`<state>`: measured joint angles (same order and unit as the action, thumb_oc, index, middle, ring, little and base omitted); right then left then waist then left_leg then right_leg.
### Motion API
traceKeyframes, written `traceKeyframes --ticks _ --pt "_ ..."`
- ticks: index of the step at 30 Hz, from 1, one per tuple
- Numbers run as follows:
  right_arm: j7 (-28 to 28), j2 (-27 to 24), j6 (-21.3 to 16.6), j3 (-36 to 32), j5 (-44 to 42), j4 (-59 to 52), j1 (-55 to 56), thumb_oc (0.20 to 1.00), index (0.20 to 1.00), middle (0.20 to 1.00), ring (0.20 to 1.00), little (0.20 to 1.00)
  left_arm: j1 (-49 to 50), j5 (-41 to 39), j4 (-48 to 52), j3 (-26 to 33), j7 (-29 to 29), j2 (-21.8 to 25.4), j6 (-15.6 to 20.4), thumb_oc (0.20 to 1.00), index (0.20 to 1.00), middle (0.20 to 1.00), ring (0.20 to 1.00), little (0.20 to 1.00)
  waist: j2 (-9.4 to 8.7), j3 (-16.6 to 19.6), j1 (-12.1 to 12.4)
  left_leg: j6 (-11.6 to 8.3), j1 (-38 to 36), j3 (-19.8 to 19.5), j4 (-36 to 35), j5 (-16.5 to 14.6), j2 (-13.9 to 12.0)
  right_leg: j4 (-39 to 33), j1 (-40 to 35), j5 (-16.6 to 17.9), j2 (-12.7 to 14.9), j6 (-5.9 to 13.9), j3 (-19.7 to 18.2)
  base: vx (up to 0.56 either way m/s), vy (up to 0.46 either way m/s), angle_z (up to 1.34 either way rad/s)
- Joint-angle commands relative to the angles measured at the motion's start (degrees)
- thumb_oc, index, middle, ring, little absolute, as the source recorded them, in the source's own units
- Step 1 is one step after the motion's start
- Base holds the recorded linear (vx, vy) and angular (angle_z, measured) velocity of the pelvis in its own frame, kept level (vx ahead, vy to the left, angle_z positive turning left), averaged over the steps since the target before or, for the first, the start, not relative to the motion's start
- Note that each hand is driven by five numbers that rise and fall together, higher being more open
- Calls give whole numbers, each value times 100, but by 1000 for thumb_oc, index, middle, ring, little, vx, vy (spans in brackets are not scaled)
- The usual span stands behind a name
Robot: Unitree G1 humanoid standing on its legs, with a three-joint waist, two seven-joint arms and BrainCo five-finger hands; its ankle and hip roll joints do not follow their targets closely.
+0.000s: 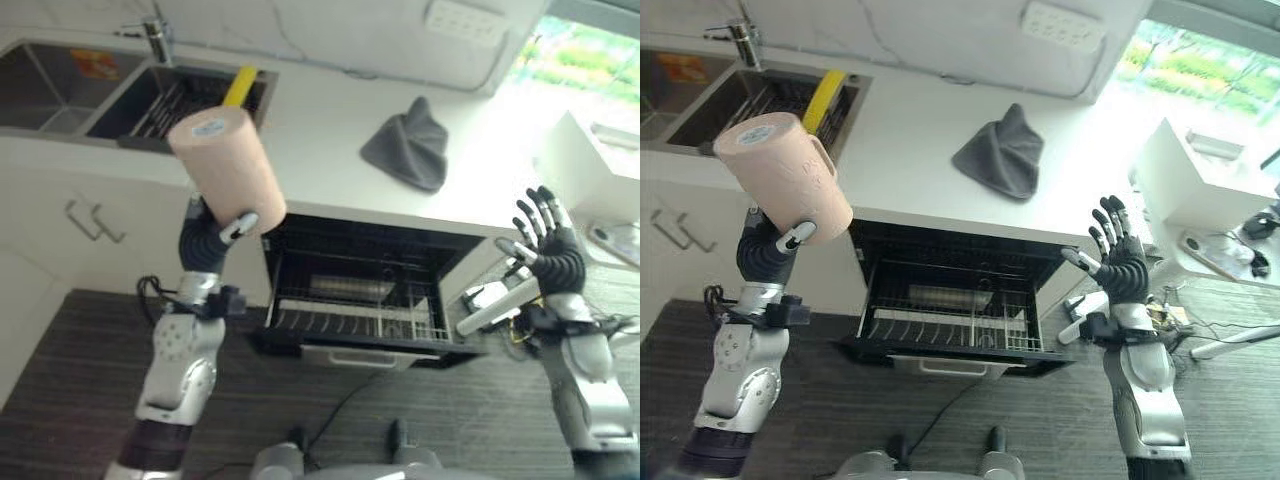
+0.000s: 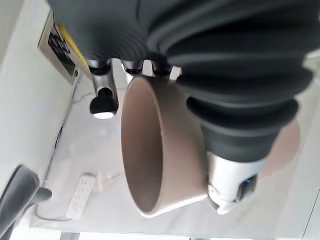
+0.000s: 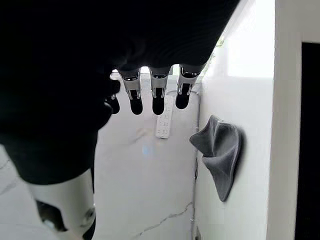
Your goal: Place the dishes in the dishwasher.
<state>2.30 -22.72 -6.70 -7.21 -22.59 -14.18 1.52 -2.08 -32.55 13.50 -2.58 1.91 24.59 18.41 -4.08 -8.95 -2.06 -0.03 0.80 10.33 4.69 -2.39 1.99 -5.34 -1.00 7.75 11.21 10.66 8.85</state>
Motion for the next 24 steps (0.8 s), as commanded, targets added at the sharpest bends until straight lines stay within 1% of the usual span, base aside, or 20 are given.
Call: traceKeyframes --ticks 1,3,4,7,8,10,12,14,15,18,20,24 --pt "28 -313 -185 -222 -59 -333 39 1000 1000 1000 1000 1000 -106 330 602 168 79 -25 254 200 200 200 200 200 205 284 -141 -399 -524 18 -969 74 -1143 34 -257 -663 -214 -178 203 9 -83 4" --pt "-33 -342 -118 -202 -100 -354 26 1000 1000 1000 1000 1000 -101 574 547 158 172 8 222 200 200 200 200 200 235 307 -158 -445 -546 46 -969 102 -1203 34 -301 -717 -252 -209 198 -10 -75 3" --pt "-139 -391 -63 -168 -164 -352 33 1000 1000 1000 1000 1000 -50 826 474 179 231 61 170 200 200 200 200 200 287 342 -183 -473 -590 65 -969 102 -1240 34 -362 -780 -286 -232 185 -22 -50 -2" --pt "-335 -403 26 -82 -239 -365 77 1000 1000 1000 1000 1000 19 1322 337 179 375 155 130 200 200 200 200 200 332 389 -219 -487 -653 89 -969 85 -1251 34 -417 -824 -301 -245 167 -10 -17 -8" --pt "-532 -415 188 19 -356 -383 82 1000 1000 1000 1000 1000 25 1685 198 142 433 200 64 200 200 200 200 200 356 429 -256 -494 -699 107 -969 73 -1253 34 -445 -839 -307 -247 148 -1 5 -12" --pt "-748 -458 375 222 -446 -384 -61 1000 1000 1000 1000 1000 -156 2413 -34 -75 703 257 -15 200 200 200 200 200 373 467 -303 -499 -741 109 -969 67 -1256 34 -462 -833 -310 -249 110 0 0 0" --pt "-800 -459 398 341 -407 -350 -162 1000 1000 1000 1000 1000 -268 2798 -171 -206 790 284 -78 200 200 200 200 200 379 485 -316 -504 -757 117 -969 61 -1255 34 -471 -832 -311 -247 101 -1 8 7" --pt "-868 -534 480 475 -425 -388 -302 1000 1000 1000 1000 1000 -434 3608 -343 -411 1050 412 -169 200 200 200 200 200 391 498 -338 -506 -780 125 -969 52 -1253 34 -485 -835 -308 -238 82 -3 4 -3" --pt "-880 -573 509 543 -431 -404 -367 1000 1000 1000 1000 1000 -510 3779 -416 -503 1137 468 -265 200 200 200 200 200 393 509 -334 -506 -787 125 -969 43 -1249 34 -487 -837 -303 -233 78 -8 6 -10" --pt "-867 -618 515 712 -510 -387 -543 1000 1000 1000 1000 1000 -649 3994 -614 -682 1321 514 -355 200 200 200 200 200 391 530 -308 -505 -807 121 -969 23 -1240 34 -504 -845 -296 -220 84 0 0 0" --pt "-866 -602 509 784 -507 -391 -608 1000 1000 1000 1000 1000 -687 4171 -669 -755 1408 512 -377 200 200 200 200 200 388 541 -298 -504 -811 117 -969 18 -1239 34 -509 -848 -296 -222 77 0 0 0" --pt "-725 -478 423 1043 -592 -458 -877 1000 1000 1000 1000 1000 -924 4388 -890 -1062 1731 435 -575 200 200 200 200 200 382 559 -270 -501 -831 120 -969 2 -1240 34 -528 -851 -293 -223 65 0 0 0"
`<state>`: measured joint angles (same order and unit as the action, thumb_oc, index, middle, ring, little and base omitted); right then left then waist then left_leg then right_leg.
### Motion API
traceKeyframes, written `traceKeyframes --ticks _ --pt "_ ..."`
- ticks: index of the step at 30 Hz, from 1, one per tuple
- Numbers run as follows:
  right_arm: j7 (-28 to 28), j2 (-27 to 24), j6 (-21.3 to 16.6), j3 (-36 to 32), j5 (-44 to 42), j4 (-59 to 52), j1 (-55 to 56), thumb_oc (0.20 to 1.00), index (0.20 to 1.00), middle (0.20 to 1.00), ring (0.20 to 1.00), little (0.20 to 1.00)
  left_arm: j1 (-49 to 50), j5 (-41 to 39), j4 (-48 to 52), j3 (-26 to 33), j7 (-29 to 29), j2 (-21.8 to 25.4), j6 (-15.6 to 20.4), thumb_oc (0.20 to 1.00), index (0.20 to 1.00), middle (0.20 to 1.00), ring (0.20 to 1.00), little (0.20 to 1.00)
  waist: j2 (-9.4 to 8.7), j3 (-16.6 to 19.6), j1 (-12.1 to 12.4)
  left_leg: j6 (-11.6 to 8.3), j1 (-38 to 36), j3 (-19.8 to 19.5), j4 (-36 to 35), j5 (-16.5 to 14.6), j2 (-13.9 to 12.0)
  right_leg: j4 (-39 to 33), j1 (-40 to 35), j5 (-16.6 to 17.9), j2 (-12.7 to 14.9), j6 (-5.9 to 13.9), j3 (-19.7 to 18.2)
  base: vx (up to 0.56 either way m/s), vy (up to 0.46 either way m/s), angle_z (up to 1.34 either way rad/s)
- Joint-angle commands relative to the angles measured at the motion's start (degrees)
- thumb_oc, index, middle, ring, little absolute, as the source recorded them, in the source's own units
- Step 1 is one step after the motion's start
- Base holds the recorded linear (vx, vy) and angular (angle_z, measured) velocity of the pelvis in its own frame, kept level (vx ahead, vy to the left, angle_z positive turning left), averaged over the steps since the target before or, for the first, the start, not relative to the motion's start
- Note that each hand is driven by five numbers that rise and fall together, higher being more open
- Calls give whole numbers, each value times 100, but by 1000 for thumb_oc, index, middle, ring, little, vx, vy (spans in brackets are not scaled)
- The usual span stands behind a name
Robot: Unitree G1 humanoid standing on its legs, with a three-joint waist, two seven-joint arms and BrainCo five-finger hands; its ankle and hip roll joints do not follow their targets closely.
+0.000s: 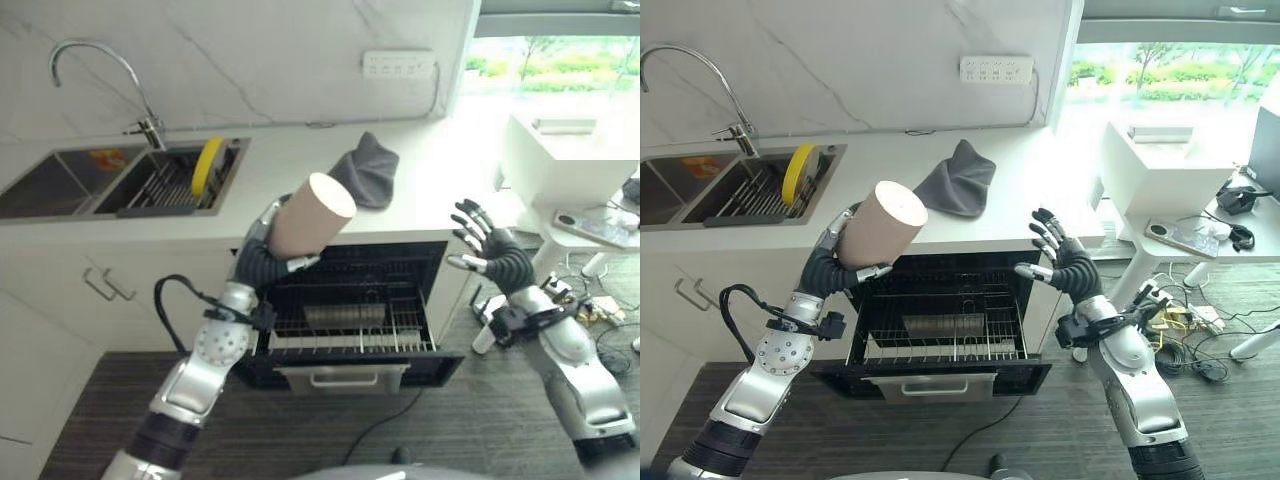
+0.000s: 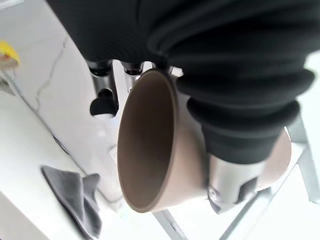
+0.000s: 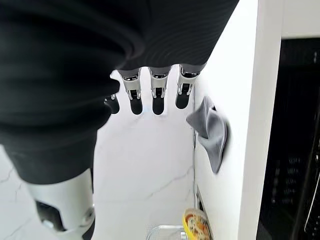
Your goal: Place the dishes in the dishwasher.
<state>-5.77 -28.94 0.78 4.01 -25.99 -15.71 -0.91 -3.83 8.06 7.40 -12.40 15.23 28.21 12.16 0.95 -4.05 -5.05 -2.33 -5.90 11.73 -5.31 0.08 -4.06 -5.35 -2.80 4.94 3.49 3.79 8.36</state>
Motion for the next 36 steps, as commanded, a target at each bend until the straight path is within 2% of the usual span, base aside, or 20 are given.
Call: traceKeyframes --ticks 1,9,18,22,28,30,36 --pt "84 166 -330 -26 -264 -324 -682 1000 1000 1000 1000 1000 -787 349 -301 -136 438 48 27 200 200 200 200 200 -121 74 38 -271 -164 -20 31 -251 -634 35 -351 -574 478 463 115 0 0 0" --pt "141 313 -293 339 -354 -248 -1168 1000 1000 1000 1000 1000 -1194 404 -628 -530 976 -189 60 200 200 200 200 200 -159 142 87 -264 -203 -3 31 -286 -647 35 -397 -603 470 452 114 0 0 0" --pt "239 624 -204 571 -675 -16 -1436 1000 1000 1000 1000 1000 -1562 59 -781 -694 1555 -512 481 200 200 200 200 200 -188 193 82 -258 -238 2 31 -314 -652 35 -426 -603 494 452 119 1 0 -1" --pt "367 750 -181 703 -725 120 -1618 1000 1000 1000 1000 1000 -1674 157 -816 -753 1918 -669 678 200 200 200 200 200 -207 207 103 -247 -263 -3 31 -337 -649 35 -449 -604 509 446 131 0 0 0" --pt "652 951 -236 881 -772 276 -1794 1000 1000 1000 1000 1000 -1866 571 -948 -953 2237 -770 654 200 200 200 200 200 -209 232 111 -237 -285 4 31 -353 -647 35 -471 -612 514 442 134 0 0 0" --pt "843 1072 -302 974 -536 393 -1913 1000 1000 1000 1000 1000 -1953 728 -1032 -1076 2349 -800 614 200 200 200 200 200 -208 243 123 -235 -295 4 31 -360 -648 35 -481 -617 518 443 130 0 0 0" --pt "1135 1184 -232 1126 -387 531 -2229 1000 1000 1000 1000 1000 -2083 723 -1181 -1294 2354 -864 540 200 200 200 200 200 -213 247 156 -231 -306 5 31 -370 -654 35 -497 -625 528 447 133 0 0 0"
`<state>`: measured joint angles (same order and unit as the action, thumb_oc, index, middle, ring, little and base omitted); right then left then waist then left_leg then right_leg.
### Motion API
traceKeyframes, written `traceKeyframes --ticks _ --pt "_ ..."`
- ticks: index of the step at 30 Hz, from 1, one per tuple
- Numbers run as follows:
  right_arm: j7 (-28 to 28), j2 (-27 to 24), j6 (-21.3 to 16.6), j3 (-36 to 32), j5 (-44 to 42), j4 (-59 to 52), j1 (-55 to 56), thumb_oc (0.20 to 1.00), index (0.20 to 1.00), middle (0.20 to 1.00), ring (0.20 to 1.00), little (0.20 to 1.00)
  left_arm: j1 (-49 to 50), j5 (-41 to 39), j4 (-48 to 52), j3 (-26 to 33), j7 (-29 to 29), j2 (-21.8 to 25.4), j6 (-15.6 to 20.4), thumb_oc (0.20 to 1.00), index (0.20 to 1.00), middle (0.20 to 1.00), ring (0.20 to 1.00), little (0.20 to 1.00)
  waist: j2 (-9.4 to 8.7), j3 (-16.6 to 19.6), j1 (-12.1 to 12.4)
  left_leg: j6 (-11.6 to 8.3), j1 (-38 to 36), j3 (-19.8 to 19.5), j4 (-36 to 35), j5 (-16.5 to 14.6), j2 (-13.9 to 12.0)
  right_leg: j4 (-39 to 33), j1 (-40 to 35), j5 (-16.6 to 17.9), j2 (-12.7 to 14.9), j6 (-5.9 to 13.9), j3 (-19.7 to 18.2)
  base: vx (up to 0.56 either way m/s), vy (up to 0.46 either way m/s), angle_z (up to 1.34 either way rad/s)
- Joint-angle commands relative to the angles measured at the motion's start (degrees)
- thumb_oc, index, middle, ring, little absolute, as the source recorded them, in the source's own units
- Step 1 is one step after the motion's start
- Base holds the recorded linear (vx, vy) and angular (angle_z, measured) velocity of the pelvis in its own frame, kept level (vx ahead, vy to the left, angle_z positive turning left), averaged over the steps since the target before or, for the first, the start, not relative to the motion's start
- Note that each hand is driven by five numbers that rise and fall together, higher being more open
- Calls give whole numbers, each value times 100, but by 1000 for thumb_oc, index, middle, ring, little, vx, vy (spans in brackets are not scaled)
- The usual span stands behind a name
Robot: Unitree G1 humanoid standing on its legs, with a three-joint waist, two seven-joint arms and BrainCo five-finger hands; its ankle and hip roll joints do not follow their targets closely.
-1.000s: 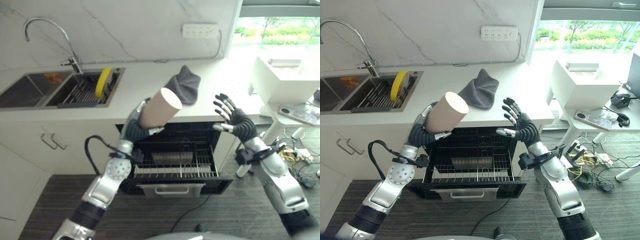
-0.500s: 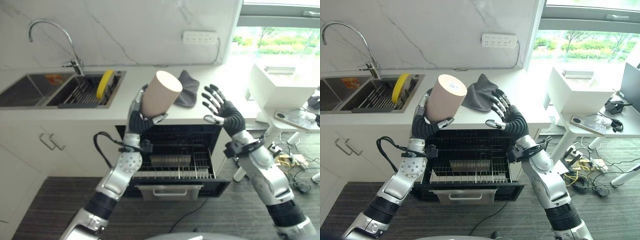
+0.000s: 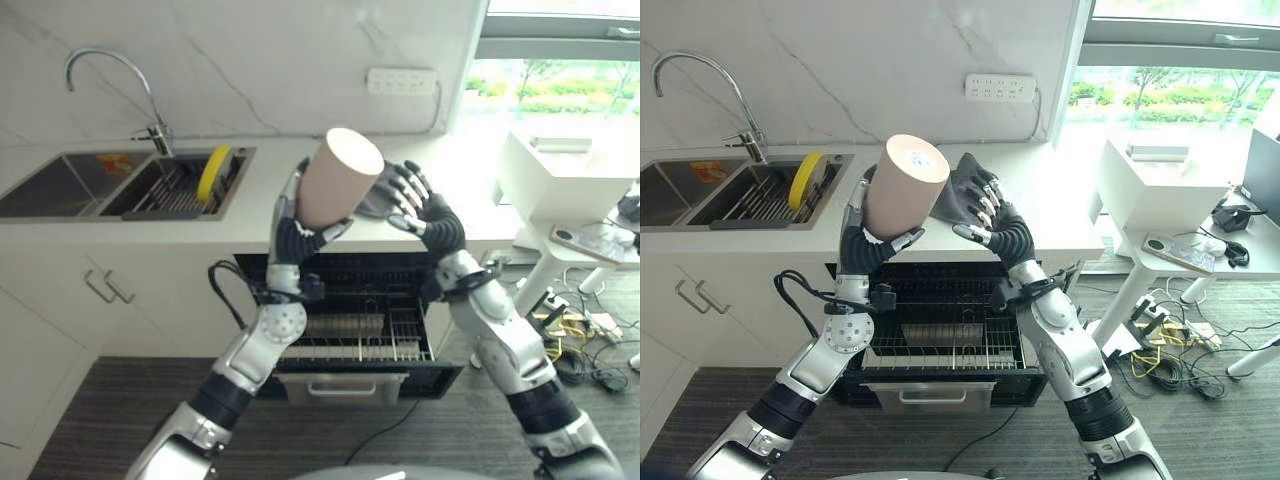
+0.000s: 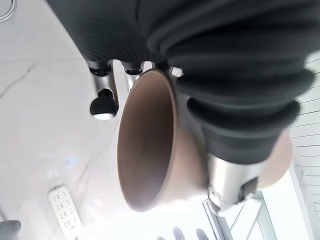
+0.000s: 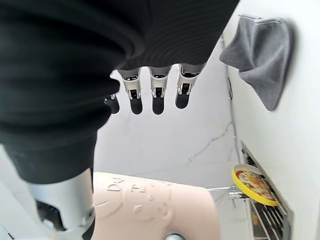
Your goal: Place the dishes in the dishwasher.
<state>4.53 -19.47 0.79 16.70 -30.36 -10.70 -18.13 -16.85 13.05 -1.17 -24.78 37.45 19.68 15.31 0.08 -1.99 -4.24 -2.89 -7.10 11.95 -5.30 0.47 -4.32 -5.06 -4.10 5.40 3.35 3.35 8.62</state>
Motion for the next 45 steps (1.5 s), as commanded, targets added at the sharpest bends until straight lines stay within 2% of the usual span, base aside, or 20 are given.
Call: traceKeyframes --ticks 1,15,26,36,42,45 --pt "119 244 -225 -116 50 47 -540 1000 1000 1000 1000 1000 -785 183 -321 -83 120 -14 201 200 200 200 200 200 -128 42 83 -173 -185 -18 30 -411 -628 6 -370 -673 542 492 111 0 0 0" --pt "241 315 -24 69 -17 -46 -771 1000 1000 1000 1000 1000 -790 200 -334 -278 57 -2 102 200 200 200 200 200 -146 43 136 -161 -183 -28 30 -415 -618 6 -391 -686 553 496 119 8 -3 0" --pt "243 401 54 212 -162 -27 -917 1000 1000 1000 1000 1000 -847 79 -388 -446 -61 -75 240 200 200 200 200 200 -162 31 149 -153 -173 -45 30 -415 -614 6 -384 -673 564 502 130 0 0 0" --pt "269 503 110 317 -155 18 -1109 1000 1000 1000 1000 1000 -968 15 -410 -551 -187 -106 183 200 200 200 200 200 -165 34 176 -146 -155 -71 30 -410 -600 6 -381 -672 569 501 132 0 0 0" --pt "321 523 152 350 -111 -16 -1181 1000 1000 1000 1000 1000 -1057 -39 -166 -624 -379 -81 -43 200 200 200 200 200 -162 30 189 -136 -145 -86 30 -418 -589 6 -370 -674 577 510 150 -38 6 0" --pt "299 526 149 362 -110 -9 -1207 1000 1000 1000 1000 1000 -1077 -20 -193 -645 -391 -93 -32 200 200 200 200 200 -169 24 188 -137 -137 -77 30 -408 -598 6 -361 -663 578 511 156 -26 -5 1"
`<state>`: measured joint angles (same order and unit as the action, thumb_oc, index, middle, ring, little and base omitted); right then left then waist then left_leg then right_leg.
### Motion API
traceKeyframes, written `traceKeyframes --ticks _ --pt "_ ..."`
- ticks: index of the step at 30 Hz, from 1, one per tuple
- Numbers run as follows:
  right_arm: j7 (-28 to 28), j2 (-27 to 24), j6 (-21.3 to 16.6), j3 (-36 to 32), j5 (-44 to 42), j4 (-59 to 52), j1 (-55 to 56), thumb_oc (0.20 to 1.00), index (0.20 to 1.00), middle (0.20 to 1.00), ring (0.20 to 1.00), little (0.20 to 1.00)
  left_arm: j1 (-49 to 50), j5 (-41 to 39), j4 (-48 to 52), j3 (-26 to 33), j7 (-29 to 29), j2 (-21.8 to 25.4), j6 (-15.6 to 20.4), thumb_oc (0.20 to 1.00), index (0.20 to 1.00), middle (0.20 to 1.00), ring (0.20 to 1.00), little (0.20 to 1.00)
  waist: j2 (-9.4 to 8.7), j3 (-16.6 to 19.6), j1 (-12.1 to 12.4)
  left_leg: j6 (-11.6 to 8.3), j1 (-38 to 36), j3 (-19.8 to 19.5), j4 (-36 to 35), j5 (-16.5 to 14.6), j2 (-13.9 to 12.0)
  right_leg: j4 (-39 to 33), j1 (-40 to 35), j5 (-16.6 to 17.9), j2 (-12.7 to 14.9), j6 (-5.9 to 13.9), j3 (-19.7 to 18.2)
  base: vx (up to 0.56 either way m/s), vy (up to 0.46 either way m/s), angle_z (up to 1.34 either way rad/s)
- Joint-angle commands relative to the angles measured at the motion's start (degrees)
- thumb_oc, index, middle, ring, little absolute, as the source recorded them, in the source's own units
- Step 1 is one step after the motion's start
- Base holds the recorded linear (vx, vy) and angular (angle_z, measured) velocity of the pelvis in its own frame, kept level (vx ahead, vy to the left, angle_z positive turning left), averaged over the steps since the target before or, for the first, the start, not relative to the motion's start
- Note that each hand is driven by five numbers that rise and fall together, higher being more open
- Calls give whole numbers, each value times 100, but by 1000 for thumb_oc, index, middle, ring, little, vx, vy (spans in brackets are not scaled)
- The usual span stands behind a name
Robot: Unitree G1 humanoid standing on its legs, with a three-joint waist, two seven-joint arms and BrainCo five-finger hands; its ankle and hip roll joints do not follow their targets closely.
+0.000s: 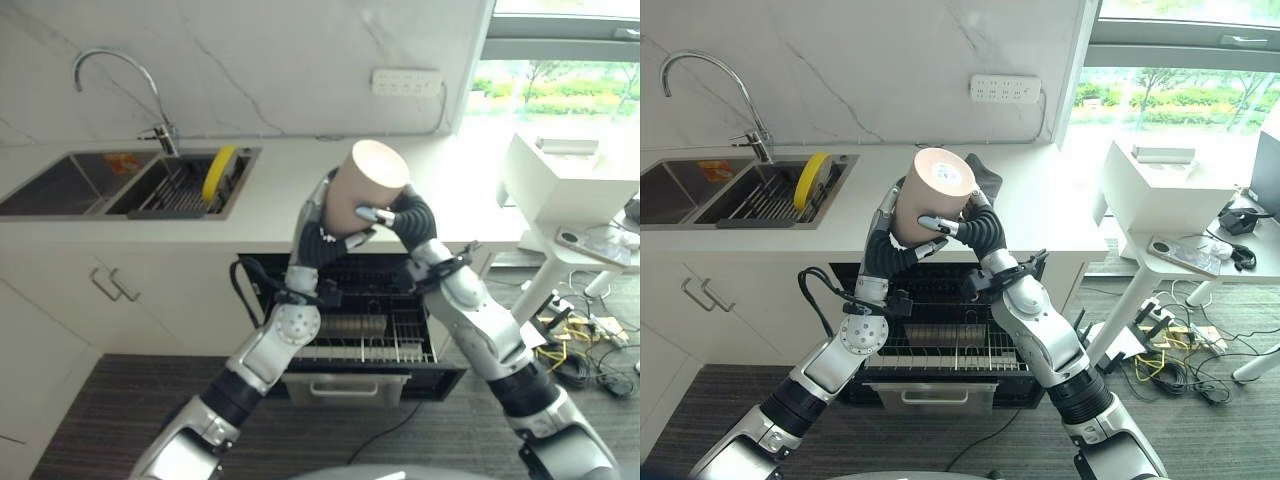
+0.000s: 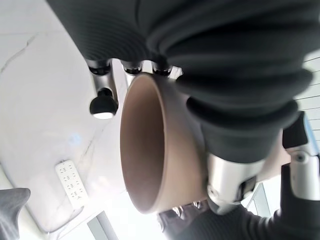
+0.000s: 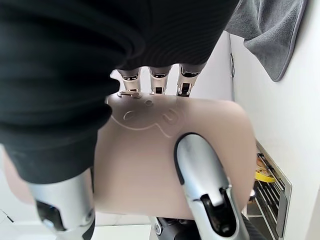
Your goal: Place the dishes in the dishwasher.
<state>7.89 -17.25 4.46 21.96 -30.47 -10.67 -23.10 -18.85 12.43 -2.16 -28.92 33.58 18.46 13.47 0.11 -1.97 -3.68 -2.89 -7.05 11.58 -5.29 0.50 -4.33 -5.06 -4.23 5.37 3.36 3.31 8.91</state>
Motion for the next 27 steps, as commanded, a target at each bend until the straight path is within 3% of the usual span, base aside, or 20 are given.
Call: traceKeyframes --ticks 1,17,18,19,27 --pt "-39 311 -217 -174 -103 -9 -723 1000 1000 1000 1000 1000 -883 68 -124 -245 -7 7 157 200 200 200 200 200 -176 22 132 -138 -141 -41 29 -411 -599 6 -348 -659 574 513 126 0 0 0" --pt "43 345 -126 -167 -9 -2 -825 1000 1000 1000 1000 1000 -850 254 -237 -388 115 -16 348 200 200 200 200 200 -170 20 139 -138 -135 -40 29 -410 -597 6 -343 -663 569 502 118 0 0 0" --pt "10 298 -99 -143 173 -34 -816 479 479 479 479 479 -813 253 -107 -348 64 36 342 200 200 200 200 200 -169 18 148 -133 -137 -36 29 -410 -595 6 -343 -659 575 505 130 0 0 0" --pt "-13 271 -83 -138 247 -60 -819 200 200 200 200 200 -797 238 -9 -329 28 66 312 200 200 200 200 200 -169 16 156 -132 -134 -39 29 -411 -592 6 -339 -655 579 508 139 0 0 0" --pt "82 132 -249 -92 709 -54 -897 200 200 200 200 200 -931 222 71 -368 70 53 187 200 200 200 200 200 -181 -10 132 -105 -145 -38 29 -440 -549 6 -329 -626 619 542 130 13 23 4"
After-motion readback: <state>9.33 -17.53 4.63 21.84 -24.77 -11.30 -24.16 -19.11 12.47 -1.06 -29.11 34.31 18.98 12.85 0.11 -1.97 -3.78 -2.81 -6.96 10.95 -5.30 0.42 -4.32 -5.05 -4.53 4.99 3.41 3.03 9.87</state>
